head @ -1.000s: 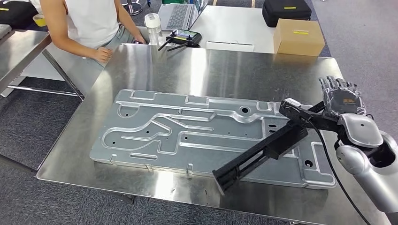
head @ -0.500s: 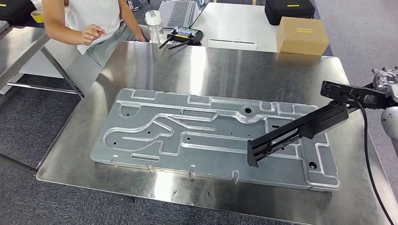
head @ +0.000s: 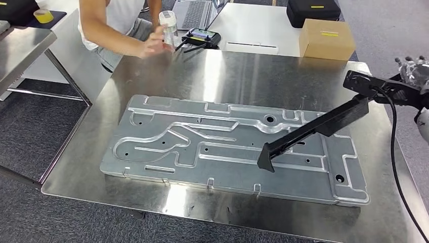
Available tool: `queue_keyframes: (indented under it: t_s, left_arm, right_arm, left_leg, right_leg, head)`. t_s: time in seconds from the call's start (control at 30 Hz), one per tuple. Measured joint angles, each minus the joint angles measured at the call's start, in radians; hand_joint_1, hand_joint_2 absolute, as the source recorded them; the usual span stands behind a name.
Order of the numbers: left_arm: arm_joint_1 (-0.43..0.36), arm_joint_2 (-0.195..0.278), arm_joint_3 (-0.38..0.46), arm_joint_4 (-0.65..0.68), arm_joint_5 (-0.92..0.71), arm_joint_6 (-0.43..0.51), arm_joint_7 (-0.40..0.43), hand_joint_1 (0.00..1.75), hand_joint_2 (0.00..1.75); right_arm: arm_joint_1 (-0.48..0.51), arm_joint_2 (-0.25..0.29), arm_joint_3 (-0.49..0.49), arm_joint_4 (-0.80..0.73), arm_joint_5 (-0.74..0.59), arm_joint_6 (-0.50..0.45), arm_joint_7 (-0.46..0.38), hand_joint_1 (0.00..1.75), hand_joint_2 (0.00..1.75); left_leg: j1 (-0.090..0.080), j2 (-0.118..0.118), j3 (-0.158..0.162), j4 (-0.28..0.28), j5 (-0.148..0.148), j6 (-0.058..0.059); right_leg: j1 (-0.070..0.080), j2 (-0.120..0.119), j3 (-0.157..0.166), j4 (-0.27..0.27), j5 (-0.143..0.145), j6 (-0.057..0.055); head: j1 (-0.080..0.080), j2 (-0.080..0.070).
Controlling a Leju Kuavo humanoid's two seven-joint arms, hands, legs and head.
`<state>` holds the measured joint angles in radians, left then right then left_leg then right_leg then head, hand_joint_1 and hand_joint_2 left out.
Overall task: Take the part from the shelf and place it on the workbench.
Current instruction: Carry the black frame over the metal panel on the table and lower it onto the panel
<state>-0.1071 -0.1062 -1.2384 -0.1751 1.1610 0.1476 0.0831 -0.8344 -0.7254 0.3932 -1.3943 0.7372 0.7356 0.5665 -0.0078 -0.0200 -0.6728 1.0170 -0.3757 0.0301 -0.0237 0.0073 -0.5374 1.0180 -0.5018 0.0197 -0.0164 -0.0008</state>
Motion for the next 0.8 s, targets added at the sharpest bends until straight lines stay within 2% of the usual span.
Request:
queue_keyframes:
  t_s: [0.13,0.3,0.43,0.63,0.8]
  left_arm:
    - [0.0,0.001,0.0,0.0,0.009,0.0,-0.004,0.0,0.0]
    - [0.0,0.002,0.0,0.0,0.016,0.0,-0.003,0.0,0.0]
    - [0.0,0.002,0.0,0.0,0.017,-0.001,-0.002,0.0,0.0]
    - [0.0,0.002,0.0,0.0,0.017,-0.001,-0.002,0.0,0.0]
    - [0.0,0.002,0.0,0.0,0.017,-0.002,-0.002,0.0,0.0]
  right_arm:
    - [-0.107,-0.036,0.149,-0.003,-0.103,-0.011,0.0,0.0,0.0]
    - [-0.299,-0.073,0.404,-0.009,-0.16,0.11,-0.004,0.0,0.0]
    - [-0.389,-0.094,0.569,-0.013,-0.168,0.14,-0.005,0.0,0.0]
    - [-0.442,-0.117,0.706,-0.013,-0.169,0.141,-0.005,0.0,0.0]
    - [-0.463,-0.13,0.771,-0.013,-0.191,0.138,-0.003,0.0,0.0]
  left_leg:
    - [0.0,-0.001,-0.001,0.001,0.0,0.0]
    - [0.0,-0.001,-0.001,0.001,0.0,0.0]
    - [0.001,-0.001,-0.001,0.001,0.0,0.0]
    - [0.001,0.0,-0.001,0.002,0.0,0.0]
    - [0.001,0.0,-0.001,0.002,0.0,0.0]
  right_leg:
    - [0.0,-0.001,0.0,0.0,0.0,0.0]
    - [0.0,-0.002,0.0,0.0,0.0,0.0]
    - [0.0,-0.003,0.0,0.0,-0.001,0.001]
    - [0.0,-0.003,0.0,0.0,-0.001,0.001]
    - [0.0,-0.002,0.0,0.0,-0.001,0.001]
  head:
    - [0.0,0.0]
    - [0.0,0.0]
    - [0.0,0.0]
    - [0.0,0.0]
    - [0.0,0.0]
